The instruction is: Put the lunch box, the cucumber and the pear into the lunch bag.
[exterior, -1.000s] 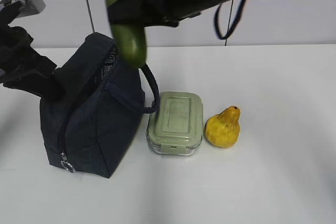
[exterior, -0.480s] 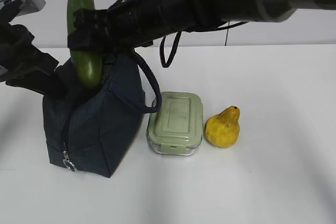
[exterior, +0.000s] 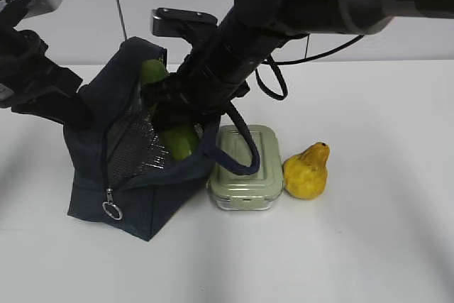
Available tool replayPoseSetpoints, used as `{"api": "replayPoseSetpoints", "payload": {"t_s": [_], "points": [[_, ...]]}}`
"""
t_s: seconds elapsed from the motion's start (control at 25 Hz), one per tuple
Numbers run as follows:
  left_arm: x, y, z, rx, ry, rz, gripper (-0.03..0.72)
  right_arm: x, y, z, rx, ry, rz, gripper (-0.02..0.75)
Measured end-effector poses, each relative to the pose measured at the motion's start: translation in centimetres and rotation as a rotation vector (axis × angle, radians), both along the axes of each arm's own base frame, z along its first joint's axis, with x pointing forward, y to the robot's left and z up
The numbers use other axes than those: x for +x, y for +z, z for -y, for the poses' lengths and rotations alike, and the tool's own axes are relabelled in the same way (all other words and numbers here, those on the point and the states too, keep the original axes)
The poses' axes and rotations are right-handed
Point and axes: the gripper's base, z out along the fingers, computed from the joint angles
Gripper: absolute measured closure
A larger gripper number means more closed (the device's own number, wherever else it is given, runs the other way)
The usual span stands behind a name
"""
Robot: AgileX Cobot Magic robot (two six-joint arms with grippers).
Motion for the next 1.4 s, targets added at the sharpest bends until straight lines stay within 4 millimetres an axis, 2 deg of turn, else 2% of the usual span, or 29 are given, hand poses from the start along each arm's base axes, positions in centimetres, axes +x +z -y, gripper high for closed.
{"api": "replayPoseSetpoints", "payload": {"t_s": [0.32, 0.48, 0.56, 0.6, 0.8, 0.96, 1.12, 1.24, 1.4], "points": [[0.0, 0.0, 0.0, -0.003, 0.0, 0.001, 0.687, -0.1, -0.3, 0.3, -0.042, -0.009, -0.022, 0.405], [0.0, 0.0, 0.1, -0.004, 0.0, -0.001, 0.687, -0.2, -0.3, 0.0, -0.022, 0.017, -0.032, 0.272], [0.0, 0.0, 0.1, -0.003, -0.001, -0.002, 0.687, -0.2, 0.3, -0.1, -0.015, 0.028, -0.031, 0.172], [0.0, 0.0, 0.0, -0.002, -0.001, -0.002, 0.687, -0.1, 0.8, -0.2, -0.009, 0.035, -0.027, 0.148], [0.0, 0.0, 0.0, 0.0, -0.002, -0.002, 0.687, 0.0, 3.8, -0.3, -0.014, 0.074, 0.01, 0.144], [0.0, 0.0, 0.0, 0.001, -0.002, -0.001, 0.687, -0.5, 6.3, 1.5, -0.152, 0.043, 0.065, 0.151], [0.0, 0.0, 0.0, 0.011, -0.005, 0.0, 0.687, -0.7, 7.5, 3.9, -0.29, -0.025, 0.072, 0.156], [0.0, -0.1, -0.1, 0.017, -0.008, -0.001, 0.687, -0.6, 8.1, 5.7, -0.325, -0.063, 0.038, 0.157], [-0.1, -0.1, -0.1, 0.018, -0.009, -0.001, 0.687, 0.5, 8.0, 9.2, -0.378, -0.136, -0.024, 0.162]]}}
